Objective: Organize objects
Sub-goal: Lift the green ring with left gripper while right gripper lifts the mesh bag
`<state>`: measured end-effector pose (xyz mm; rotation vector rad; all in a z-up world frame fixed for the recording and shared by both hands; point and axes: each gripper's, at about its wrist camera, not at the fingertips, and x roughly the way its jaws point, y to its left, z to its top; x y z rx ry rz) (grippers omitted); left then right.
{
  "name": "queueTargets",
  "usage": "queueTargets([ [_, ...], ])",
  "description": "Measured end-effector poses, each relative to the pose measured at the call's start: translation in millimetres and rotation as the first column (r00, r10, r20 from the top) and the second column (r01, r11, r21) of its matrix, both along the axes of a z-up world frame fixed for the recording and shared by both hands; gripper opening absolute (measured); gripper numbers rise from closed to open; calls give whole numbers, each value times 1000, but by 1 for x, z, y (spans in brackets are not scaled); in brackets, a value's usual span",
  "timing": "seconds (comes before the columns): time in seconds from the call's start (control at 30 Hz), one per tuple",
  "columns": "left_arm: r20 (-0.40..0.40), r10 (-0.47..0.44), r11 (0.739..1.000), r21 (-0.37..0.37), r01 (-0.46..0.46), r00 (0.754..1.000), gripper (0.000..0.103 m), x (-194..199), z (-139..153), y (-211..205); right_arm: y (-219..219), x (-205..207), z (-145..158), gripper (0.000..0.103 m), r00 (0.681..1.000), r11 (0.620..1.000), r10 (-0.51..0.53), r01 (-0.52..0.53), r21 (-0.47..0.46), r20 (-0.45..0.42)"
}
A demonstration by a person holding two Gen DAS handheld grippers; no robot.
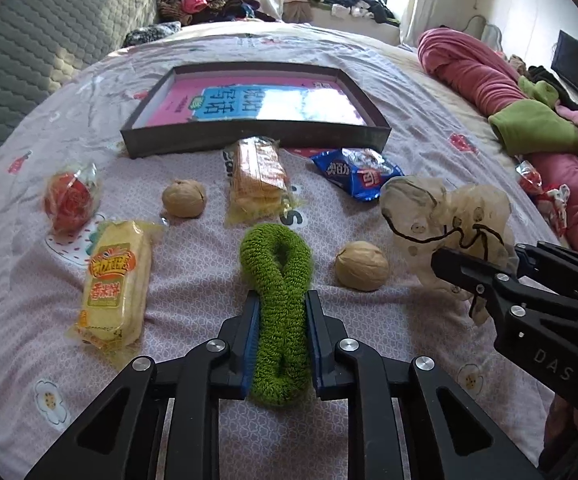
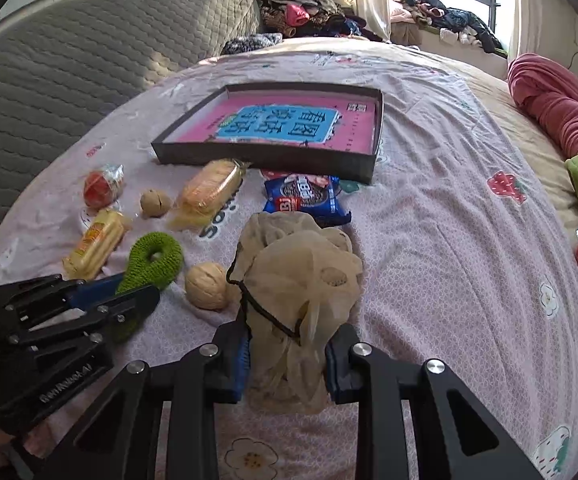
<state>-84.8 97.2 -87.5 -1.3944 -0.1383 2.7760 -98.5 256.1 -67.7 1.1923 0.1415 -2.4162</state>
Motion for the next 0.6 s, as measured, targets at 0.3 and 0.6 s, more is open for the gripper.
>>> queueTargets([
  [0.3, -70, 40, 999, -16, -42, 997, 21, 11, 33, -11, 6, 9, 19, 29, 999, 999, -10, 8, -48, -47],
  [0.6, -100, 64, 996, -58, -70, 993, 21, 21, 51, -16, 1, 25, 34, 29, 996, 995, -25, 17, -94, -84],
])
